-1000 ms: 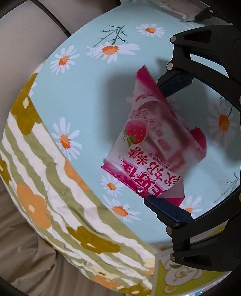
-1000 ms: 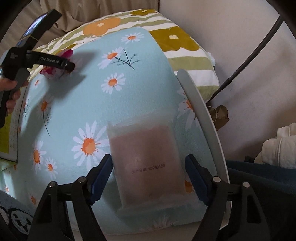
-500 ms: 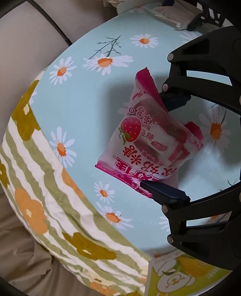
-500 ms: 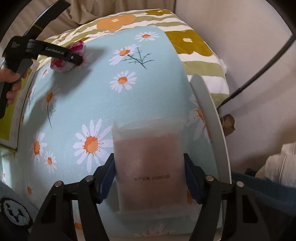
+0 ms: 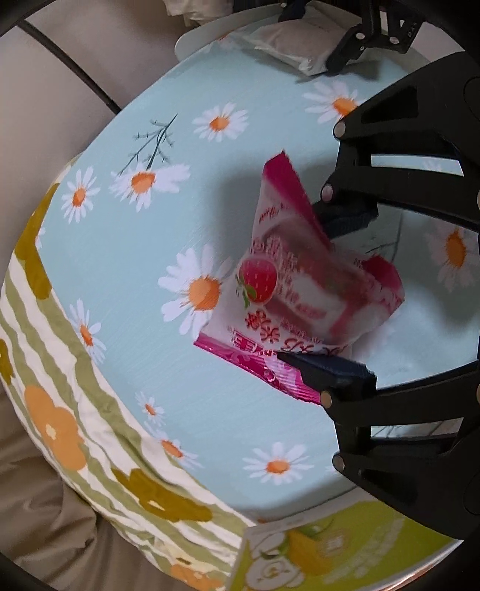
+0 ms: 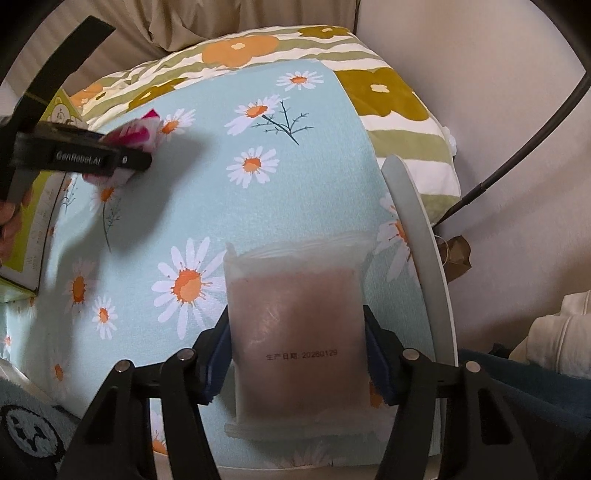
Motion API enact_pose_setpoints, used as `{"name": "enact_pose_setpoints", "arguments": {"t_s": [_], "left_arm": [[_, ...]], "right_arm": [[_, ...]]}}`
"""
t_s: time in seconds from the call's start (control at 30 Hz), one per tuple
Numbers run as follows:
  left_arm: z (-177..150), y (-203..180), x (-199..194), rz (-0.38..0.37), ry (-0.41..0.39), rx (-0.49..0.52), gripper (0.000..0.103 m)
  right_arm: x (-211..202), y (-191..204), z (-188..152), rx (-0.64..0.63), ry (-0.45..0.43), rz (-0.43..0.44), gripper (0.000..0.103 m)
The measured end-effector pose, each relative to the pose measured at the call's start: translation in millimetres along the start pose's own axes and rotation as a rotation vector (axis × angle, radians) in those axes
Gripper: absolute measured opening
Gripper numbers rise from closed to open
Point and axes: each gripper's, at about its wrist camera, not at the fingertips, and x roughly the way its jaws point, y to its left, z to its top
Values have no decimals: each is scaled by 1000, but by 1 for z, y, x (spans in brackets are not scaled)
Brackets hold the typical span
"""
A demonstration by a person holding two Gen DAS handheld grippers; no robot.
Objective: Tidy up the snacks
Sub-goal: 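Grasp the pink translucent pack with the right gripper while the left lifts the candy bag, then carry both packs to the box while the left gripper releases the candy bag inside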
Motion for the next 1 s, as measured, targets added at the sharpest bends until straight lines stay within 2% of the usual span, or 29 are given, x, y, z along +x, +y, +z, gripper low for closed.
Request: {"name": "enact_pose_setpoints", "arguments": {"t_s": [0.3, 0.5, 0.67, 0.8, 1.0], "left_arm": [[-32, 8, -22, -59, -23, -110, 42], [-46, 11, -50, -75, -83, -143, 41], [-56, 12, -98, -84, -179, -161, 41], [-64, 19, -141, -74, -262, -189, 41], [-85, 51, -206, -24, -363, -282, 41]], "right_arm": [[-17, 7, -5, -22, -52, 27, 58], [-28, 10, -4, -4, -80, 52, 58], [-51, 15, 6, 7, -126, 66, 58], [-84, 26, 24, -39, -199, 70, 58], [-130, 62, 62, -134, -290, 147, 58]]}}
